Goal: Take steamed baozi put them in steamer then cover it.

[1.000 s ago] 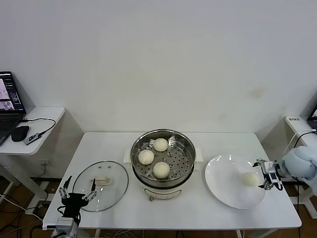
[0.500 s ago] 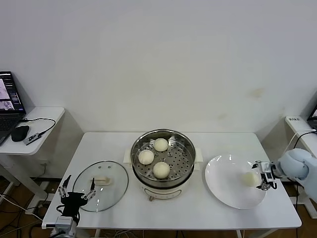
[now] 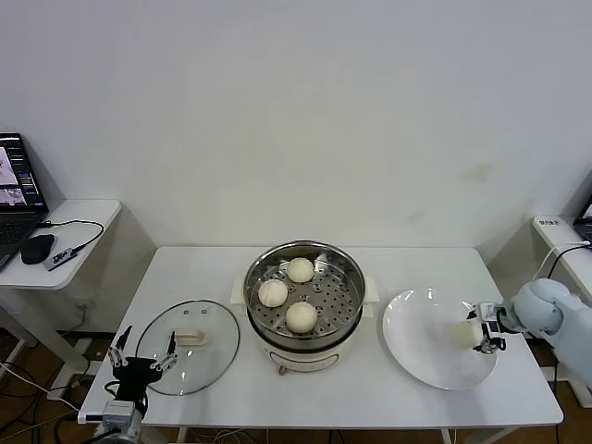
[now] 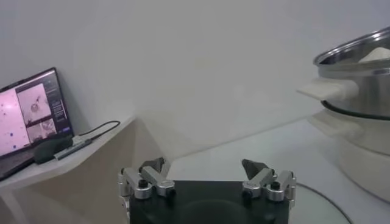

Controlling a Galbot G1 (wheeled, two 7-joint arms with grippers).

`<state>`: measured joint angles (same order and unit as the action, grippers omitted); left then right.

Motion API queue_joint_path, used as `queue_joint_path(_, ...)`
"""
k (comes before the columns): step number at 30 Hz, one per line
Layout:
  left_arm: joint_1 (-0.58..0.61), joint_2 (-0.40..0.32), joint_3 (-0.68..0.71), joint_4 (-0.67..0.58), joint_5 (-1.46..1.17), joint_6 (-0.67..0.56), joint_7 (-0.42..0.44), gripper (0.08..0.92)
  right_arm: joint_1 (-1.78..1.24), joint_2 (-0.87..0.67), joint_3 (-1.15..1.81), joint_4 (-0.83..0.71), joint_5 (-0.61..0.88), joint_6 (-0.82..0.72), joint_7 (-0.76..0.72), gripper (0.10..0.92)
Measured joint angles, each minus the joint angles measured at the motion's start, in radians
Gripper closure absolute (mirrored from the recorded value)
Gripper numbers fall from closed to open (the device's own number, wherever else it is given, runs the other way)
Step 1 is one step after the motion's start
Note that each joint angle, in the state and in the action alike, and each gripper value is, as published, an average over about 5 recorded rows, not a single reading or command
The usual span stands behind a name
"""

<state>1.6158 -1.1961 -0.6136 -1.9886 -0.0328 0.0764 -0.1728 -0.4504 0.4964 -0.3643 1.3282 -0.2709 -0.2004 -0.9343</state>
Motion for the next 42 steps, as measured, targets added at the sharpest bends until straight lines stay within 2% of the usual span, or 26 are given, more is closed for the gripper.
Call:
queue_joint_path(15,-0.016,0.012,0.001,0.022,-0.015,-0.001,0.002,0.177,0.014,0.004,-0.01,-0.006,-0.003,-0.016,-0.032,0.461)
queue_joint_path(28,-0.035,0.019,0.018,0.035,-0.023,-0.001,0.003,0.177,0.117,-0.067,-0.051,0.085,0.083,-0.062,-0.057,0.469)
queue_joint_path(42,-0.033,0.01,0.025,0.027,-0.021,-0.001,0.002,0.177,0.456,-0.111,-0.224,0.266,0.313,-0.185,-0.031,0.462)
